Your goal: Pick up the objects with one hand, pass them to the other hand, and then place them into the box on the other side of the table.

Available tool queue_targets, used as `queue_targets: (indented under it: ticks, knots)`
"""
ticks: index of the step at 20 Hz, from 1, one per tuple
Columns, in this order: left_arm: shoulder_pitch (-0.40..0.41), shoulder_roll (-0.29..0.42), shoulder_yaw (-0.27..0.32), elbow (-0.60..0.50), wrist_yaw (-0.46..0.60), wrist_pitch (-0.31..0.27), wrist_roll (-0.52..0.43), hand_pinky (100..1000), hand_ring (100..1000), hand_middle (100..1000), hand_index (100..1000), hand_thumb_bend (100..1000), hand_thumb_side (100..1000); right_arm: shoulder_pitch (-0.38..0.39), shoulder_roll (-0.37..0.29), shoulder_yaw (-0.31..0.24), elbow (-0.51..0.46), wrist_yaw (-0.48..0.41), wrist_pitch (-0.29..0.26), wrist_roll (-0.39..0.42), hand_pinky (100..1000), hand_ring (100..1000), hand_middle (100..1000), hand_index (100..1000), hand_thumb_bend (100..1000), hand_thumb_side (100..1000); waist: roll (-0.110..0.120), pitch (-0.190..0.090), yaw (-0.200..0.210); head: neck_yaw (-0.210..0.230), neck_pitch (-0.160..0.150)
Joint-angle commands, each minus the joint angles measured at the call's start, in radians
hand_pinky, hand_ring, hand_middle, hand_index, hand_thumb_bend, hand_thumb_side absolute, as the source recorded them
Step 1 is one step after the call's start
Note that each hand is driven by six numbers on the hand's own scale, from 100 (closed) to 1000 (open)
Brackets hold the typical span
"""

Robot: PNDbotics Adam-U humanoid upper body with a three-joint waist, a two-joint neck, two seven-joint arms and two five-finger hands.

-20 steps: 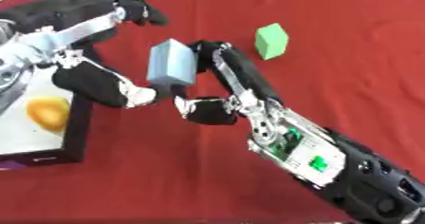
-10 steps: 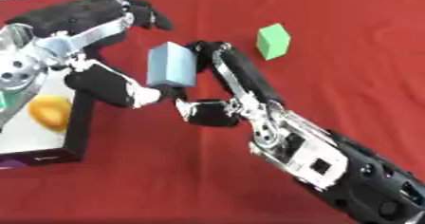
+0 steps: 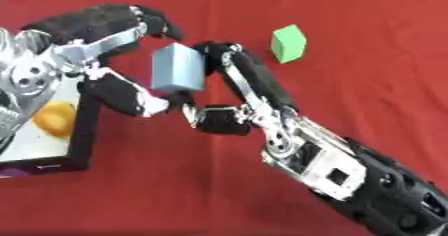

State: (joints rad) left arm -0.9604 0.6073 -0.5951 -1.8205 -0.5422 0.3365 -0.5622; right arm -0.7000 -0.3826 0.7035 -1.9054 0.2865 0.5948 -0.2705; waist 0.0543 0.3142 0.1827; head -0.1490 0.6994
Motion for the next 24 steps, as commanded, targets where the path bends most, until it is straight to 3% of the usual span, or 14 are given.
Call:
queue_targets:
  ticks: [1,7,13,18,20,24]
  knots:
    - [-0.019,0.006,0.004,0.006,-0.01,-0.002,0.021,882,852,805,867,334,309,-0.016,0.001,-0.003,-0.025,0.002,-0.008,0.002,734,652,520,604,100,100,0.0,-0.025,0.0,0.005,-0.012]
    - [-0.017,0.002,0.001,0.011,-0.001,0.002,0.061,865,833,750,795,204,284,-0.014,0.0,-0.002,-0.023,-0.002,-0.012,0.008,733,651,520,603,100,100,0.0,-0.023,0.0,0.006,-0.013]
    - [-0.014,0.004,-0.001,0.005,0.021,0.014,0.08,818,735,599,634,109,216,-0.013,0.0,-0.002,-0.023,-0.002,-0.011,0.009,732,650,520,603,100,100,-0.001,-0.023,0.0,0.006,-0.013]
    - [-0.011,0.006,-0.002,0.004,0.036,0.016,0.101,786,675,536,528,100,151,-0.011,0.0,0.001,-0.014,0.001,-0.002,0.014,732,660,534,617,100,125,-0.001,-0.023,0.0,0.006,-0.012]
    - [-0.01,0.007,-0.002,0.003,0.037,0.015,0.107,777,658,515,475,100,100,-0.01,0.0,0.002,-0.012,0.003,0.001,0.021,735,677,557,642,100,214,-0.001,-0.023,0.0,0.006,-0.012]
    - [-0.003,0.014,-0.001,0.005,0.03,0.012,0.119,768,642,489,429,100,100,-0.01,-0.002,0.004,-0.008,0.023,-0.005,0.052,754,730,662,740,100,384,-0.001,-0.024,-0.001,0.006,-0.014]
